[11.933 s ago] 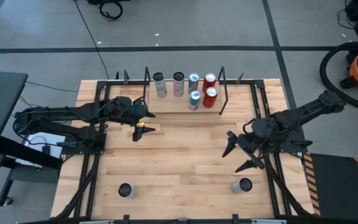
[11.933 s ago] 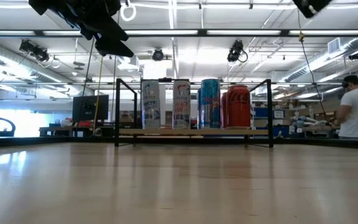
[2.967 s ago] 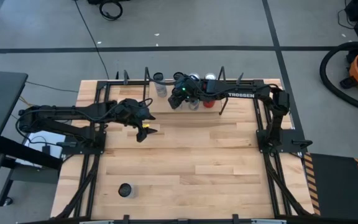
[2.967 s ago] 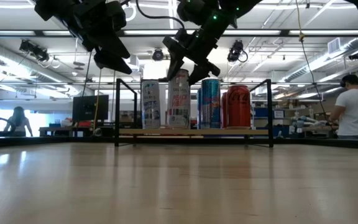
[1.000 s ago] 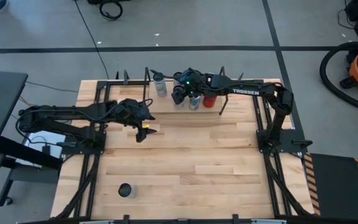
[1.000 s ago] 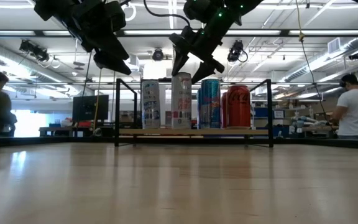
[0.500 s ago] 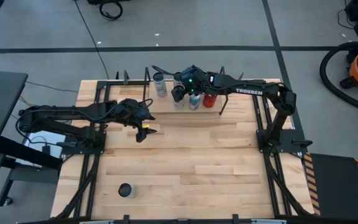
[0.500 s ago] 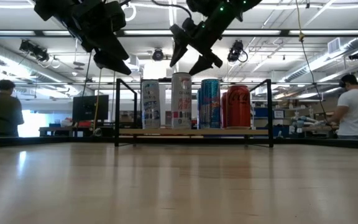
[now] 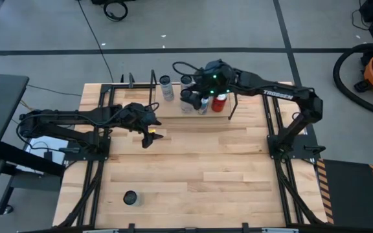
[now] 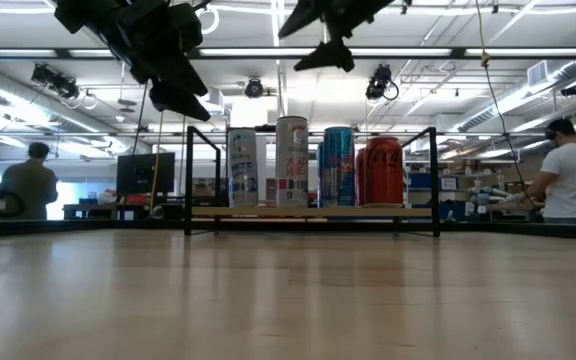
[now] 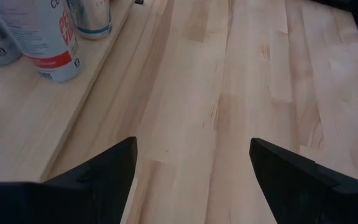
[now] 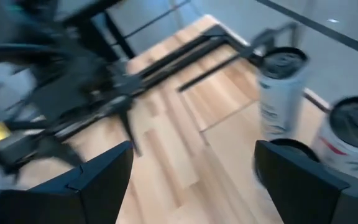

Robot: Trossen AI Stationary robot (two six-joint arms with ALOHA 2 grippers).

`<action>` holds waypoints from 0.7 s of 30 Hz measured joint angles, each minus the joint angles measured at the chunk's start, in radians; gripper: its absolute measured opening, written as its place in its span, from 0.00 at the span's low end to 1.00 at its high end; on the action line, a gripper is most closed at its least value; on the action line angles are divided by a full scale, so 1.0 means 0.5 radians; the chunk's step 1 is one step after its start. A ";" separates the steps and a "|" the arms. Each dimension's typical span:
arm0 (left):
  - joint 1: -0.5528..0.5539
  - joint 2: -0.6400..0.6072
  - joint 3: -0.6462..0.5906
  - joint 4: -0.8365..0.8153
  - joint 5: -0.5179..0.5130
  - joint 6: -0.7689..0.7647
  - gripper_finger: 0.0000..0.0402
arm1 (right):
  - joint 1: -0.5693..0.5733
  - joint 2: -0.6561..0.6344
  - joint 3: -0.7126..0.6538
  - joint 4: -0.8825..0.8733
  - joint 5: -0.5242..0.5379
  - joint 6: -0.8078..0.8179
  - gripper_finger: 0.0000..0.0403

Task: Place canned beverage on shelf
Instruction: Put the white and blue soda can on the shelf aligned with the other white and blue soda can

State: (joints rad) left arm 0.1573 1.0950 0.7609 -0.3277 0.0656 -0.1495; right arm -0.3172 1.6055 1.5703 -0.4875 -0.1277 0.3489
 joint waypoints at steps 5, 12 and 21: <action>-0.045 0.000 0.000 0.001 0.019 -0.038 0.78 | 0.013 -0.096 0.000 -0.029 -0.277 -0.059 0.86; -0.171 -0.011 0.010 0.009 0.149 -0.251 0.78 | 0.093 -0.272 0.000 -0.316 -0.174 -0.191 0.86; -0.441 -0.018 0.380 -0.218 0.124 -0.333 0.78 | 0.194 -0.441 0.000 -0.718 0.159 -0.213 0.86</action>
State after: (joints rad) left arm -0.0630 1.0863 0.9509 -0.4367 0.1277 -0.3159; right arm -0.2203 1.3849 1.5705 -0.8466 -0.0483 0.2423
